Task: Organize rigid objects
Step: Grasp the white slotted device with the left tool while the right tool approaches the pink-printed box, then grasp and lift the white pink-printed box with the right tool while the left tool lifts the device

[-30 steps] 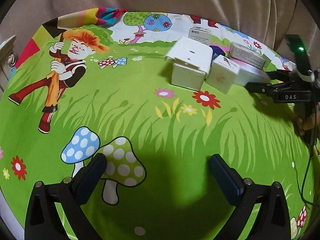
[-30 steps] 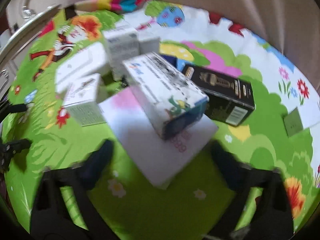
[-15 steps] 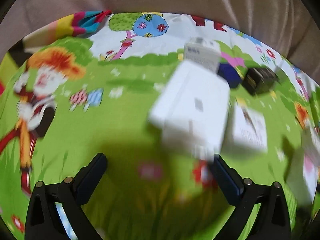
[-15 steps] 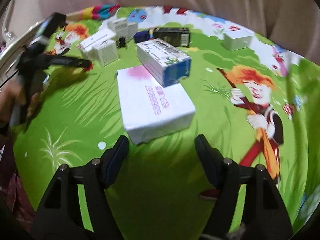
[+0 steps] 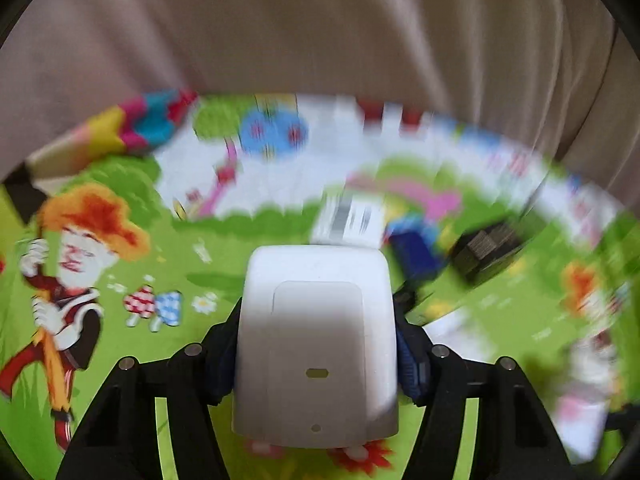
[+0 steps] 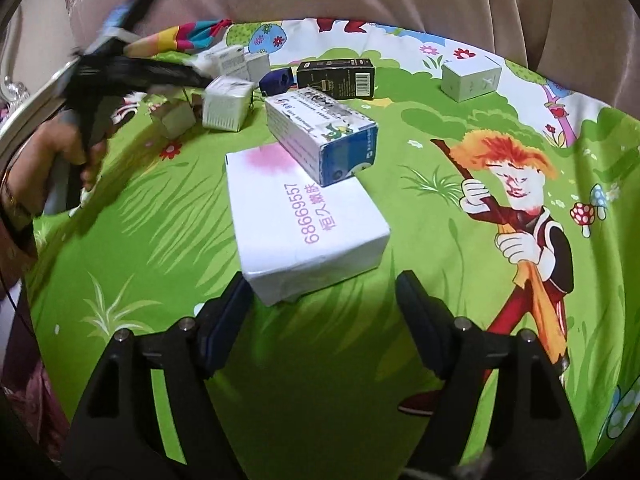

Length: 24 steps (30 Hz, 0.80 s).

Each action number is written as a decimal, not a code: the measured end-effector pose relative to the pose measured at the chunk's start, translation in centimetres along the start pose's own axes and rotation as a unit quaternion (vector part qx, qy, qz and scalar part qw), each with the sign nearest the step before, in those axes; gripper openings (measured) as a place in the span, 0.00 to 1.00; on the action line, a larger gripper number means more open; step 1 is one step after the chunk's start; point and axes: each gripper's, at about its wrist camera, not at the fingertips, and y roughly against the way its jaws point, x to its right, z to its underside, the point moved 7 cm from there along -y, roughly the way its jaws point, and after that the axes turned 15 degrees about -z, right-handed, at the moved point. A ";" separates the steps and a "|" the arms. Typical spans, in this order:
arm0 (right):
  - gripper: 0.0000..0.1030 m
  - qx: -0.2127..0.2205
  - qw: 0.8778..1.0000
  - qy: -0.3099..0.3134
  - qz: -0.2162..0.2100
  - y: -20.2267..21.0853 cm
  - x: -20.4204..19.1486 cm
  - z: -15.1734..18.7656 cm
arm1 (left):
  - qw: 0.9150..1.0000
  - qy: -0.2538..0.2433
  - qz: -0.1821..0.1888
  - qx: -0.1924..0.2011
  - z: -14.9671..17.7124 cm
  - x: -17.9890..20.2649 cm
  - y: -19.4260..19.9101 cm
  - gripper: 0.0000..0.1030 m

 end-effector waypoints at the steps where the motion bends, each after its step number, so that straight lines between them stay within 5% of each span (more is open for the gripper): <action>1: 0.76 0.001 1.000 -0.003 -0.002 0.0 0.1 0.0 | 0.999 0.032 0.030 0.018 0.1 -1.0 2.4 0.62; 4: 0.76 0.001 1.000 -0.003 -0.001 0.1 0.0 0.0 | 0.996 0.064 0.065 0.019 2.0 -2.8 5.8 0.62; 9: 0.76 -0.005 1.000 0.007 0.012 -0.2 -0.1 -0.1 | 0.998 0.009 0.015 -0.065 9.4 -5.1 5.1 0.62; 13: 0.82 -0.009 1.000 0.012 0.006 -0.4 -0.2 -0.1 | 0.994 -0.020 0.012 -0.105 12.9 -5.7 4.2 0.63; 18: 0.88 -0.025 0.999 0.030 0.020 -1.6 -0.1 -1.1 | 0.995 -0.049 -0.009 -0.085 13.2 -4.8 3.9 0.84; 24: 0.89 -0.028 0.999 0.038 0.014 -3.3 0.3 -3.1 | 0.996 -0.041 -0.019 -0.074 13.4 -5.3 3.3 0.90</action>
